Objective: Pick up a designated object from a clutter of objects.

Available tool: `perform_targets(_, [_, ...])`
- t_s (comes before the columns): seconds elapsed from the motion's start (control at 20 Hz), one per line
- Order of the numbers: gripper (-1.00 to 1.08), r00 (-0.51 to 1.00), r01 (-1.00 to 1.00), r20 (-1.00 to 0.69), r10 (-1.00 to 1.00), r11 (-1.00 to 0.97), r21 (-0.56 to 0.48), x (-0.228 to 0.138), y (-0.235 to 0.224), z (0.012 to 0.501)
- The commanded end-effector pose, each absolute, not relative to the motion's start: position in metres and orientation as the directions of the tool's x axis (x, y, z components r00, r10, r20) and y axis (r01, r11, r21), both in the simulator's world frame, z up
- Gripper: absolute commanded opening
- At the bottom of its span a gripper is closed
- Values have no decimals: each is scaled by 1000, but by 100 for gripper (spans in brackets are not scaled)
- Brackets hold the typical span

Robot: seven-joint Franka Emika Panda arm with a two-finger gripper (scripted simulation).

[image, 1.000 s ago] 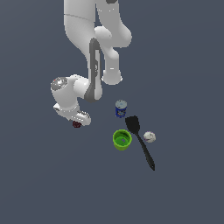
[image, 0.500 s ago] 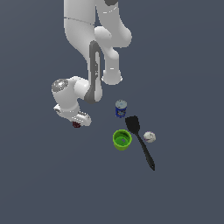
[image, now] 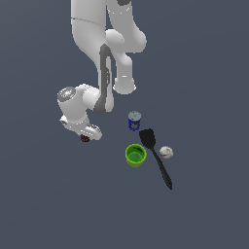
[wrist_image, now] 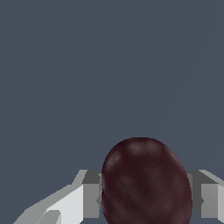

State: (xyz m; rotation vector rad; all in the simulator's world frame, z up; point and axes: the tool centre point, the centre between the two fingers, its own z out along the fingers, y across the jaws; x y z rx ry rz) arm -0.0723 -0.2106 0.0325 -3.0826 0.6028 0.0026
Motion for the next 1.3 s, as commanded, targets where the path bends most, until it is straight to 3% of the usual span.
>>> perform_targets(0.0, [-100,927,-376,0,-376,-927,0,-69,-208,39])
perform_targets(0.5, [-100,926,-377,0,-377,-926,1,-45,-179,98])
perform_targets(1.25, [-100,926,-378,0,-378,-926,4,15,-110,242])
